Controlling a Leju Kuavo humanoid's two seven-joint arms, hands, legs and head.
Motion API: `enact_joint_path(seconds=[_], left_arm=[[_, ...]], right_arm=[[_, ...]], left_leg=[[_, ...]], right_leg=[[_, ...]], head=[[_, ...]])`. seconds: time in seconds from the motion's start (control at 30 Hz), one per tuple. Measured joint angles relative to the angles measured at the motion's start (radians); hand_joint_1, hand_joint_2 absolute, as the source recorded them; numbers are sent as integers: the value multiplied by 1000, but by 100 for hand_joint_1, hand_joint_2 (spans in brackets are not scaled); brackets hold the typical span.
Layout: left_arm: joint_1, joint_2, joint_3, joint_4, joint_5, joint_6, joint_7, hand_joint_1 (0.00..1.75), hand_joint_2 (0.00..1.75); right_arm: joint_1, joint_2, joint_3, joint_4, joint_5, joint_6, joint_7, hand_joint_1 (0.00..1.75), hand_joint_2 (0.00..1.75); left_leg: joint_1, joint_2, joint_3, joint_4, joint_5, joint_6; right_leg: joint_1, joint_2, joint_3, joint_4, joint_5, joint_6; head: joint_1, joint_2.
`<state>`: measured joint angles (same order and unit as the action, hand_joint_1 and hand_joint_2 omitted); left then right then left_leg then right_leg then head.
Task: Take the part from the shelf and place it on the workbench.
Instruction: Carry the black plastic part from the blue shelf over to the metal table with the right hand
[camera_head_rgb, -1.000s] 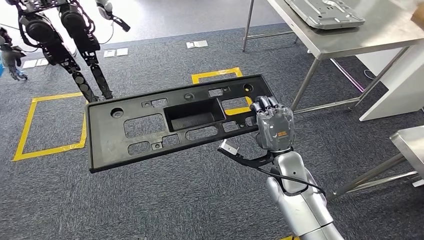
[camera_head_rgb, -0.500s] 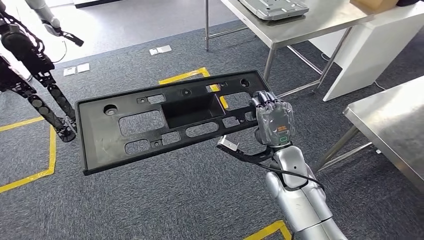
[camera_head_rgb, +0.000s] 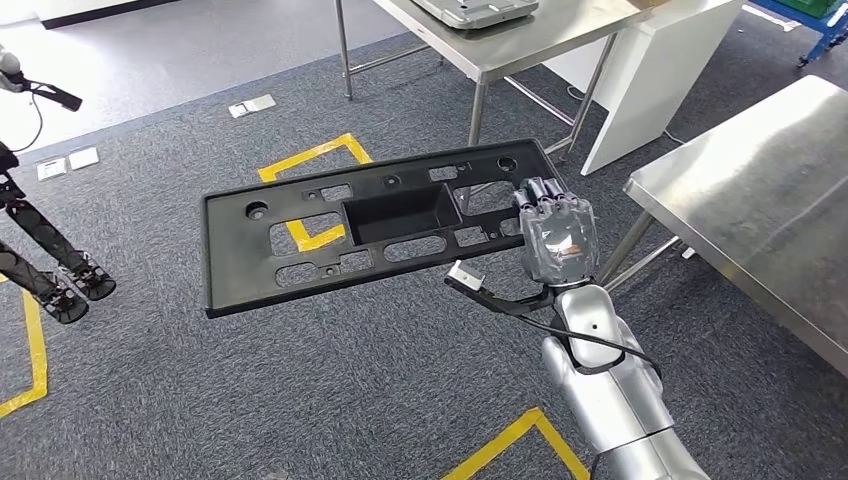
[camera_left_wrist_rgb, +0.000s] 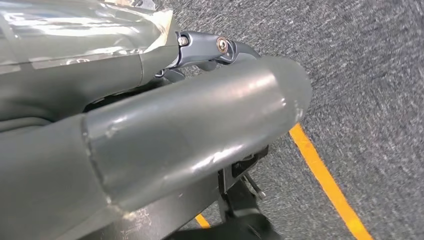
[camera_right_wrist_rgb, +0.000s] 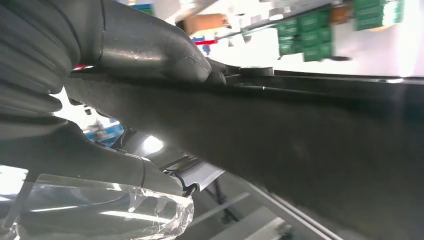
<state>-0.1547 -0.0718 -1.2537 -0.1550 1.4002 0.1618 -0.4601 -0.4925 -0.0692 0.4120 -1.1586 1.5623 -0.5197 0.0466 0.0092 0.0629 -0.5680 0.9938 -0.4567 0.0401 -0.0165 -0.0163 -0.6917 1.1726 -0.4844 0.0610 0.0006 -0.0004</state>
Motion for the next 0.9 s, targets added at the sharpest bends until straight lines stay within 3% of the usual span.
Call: enact_joint_path(seconds=[0.07, 0.1, 0.13, 0.2, 0.27, 0.33, 0.4, 0.43, 0.5, 0.57, 0.63, 0.7, 0.77, 0.83, 0.9], left_arm=[[0, 0, 1, 0, 0, -1, 1, 0, 0], [-1, 0, 1, 0, 0, -2, 1, 0, 0], [-1, 1, 1, 0, 1, -3, 2, 0, 0], [-2, 2, 4, 0, 12, -20, 10, 0, 0], [-4, 5, 18, 0, 38, -63, 26, 0, 0], [-5, 10, 39, 0, 58, -114, 40, 0, 0], [-3, 17, 53, 0, 63, -148, 46, 0, 0], [-2, 19, 58, 0, 64, -157, 48, 0, 0], [1, 22, 65, 0, 64, -168, 51, 0, 0], [2, 23, 71, 0, 61, -179, 53, 0, 0], [2, 23, 72, 0, 53, -190, 60, 0, 0], [2, 23, 72, 0, 45, -205, 70, 0, 0], [0, 25, 73, 0, 40, -222, 74, 0, 0], [0, 27, 73, 1, 36, -233, 75, 0, 0], [2, 29, 74, 1, 35, -237, 76, 0, 0]], right_arm=[[-16, -3, -2, 10, 1, 0, 1, 175, 175], [-23, -4, -3, 15, 2, 0, 2, 175, 175], [-27, -4, -3, 19, 2, 0, 3, 175, 175], [-33, -6, -4, 30, 3, 0, 10, 175, 175], [-48, -9, -4, 45, 6, 0, 22, 175, 175], [-70, -11, -1, 68, 8, 0, 33, 175, 175], [-83, -12, 2, 95, 9, 0, 42, 175, 175], [-85, -12, 3, 106, 9, 0, 45, 175, 175], [-90, -14, 4, 121, 9, 0, 49, 175, 175], [-96, -14, 5, 131, 9, 1, 57, 175, 175], [-100, -16, 8, 140, 9, 1, 68, 175, 175], [-103, -24, 13, 146, 9, 4, 78, 175, 175], [-107, -33, 16, 150, 9, 12, 82, 175, 175], [-113, -38, 20, 153, 9, 19, 84, 175, 175], [-114, -42, 23, 159, 8, 23, 84, 175, 175]], left_leg=[[-8, 22, 0, 4, -5, -8], [-12, 32, 0, 6, -7, -12], [-15, 43, 1, 7, -9, -16], [-13, 57, 4, 9, -15, -23], [-7, 18, -11, 53, -48, -33], [-4, -44, -63, 174, -113, -40], [-4, -67, -118, 287, -151, -43], [-4, -70, -126, 298, -143, -42], [-2, -81, -91, 210, -76, -37], [2, -123, -35, 81, -20, -29], [2, -144, -14, 30, -9, -23], [0, -124, -12, 20, -4, -11], [1, -101, -8, 6, 6, 5], [-1, -76, -8, -1, 11, 15], [-3, -48, -10, 0, 11, 17]], right_leg=[[7, -51, 79, -139, 40, -2], [10, -66, 94, -170, 50, -9], [14, -67, 98, -179, 53, -18], [9, -40, 95, -180, 58, -31], [-1, -15, 97, -182, 63, -44], [-4, 10, 97, -182, 66, -54], [-1, 37, 98, -182, 67, -57], [0, 51, 98, -181, 67, -57], [0, 80, 99, -178, 67, -57], [4, 105, 96, -174, 67, -55], [5, 125, 86, -173, 72, -46], [5, 142, 73, -175, 78, -33], [9, 110, 50, -143, 61, -29], [9, 53, -4, -31, 10, -32], [5, 32, -62, 94, -33, -28]], head=[[2, 0], [1, 0], [1, 0], [-1, 0], [-3, 0], [-6, 0], [-7, 0], [-7, 0], [-7, 0], [-6, 0], [-5, 0], [-5, 0], [-2, 0], [5, 0], [9, 0]])
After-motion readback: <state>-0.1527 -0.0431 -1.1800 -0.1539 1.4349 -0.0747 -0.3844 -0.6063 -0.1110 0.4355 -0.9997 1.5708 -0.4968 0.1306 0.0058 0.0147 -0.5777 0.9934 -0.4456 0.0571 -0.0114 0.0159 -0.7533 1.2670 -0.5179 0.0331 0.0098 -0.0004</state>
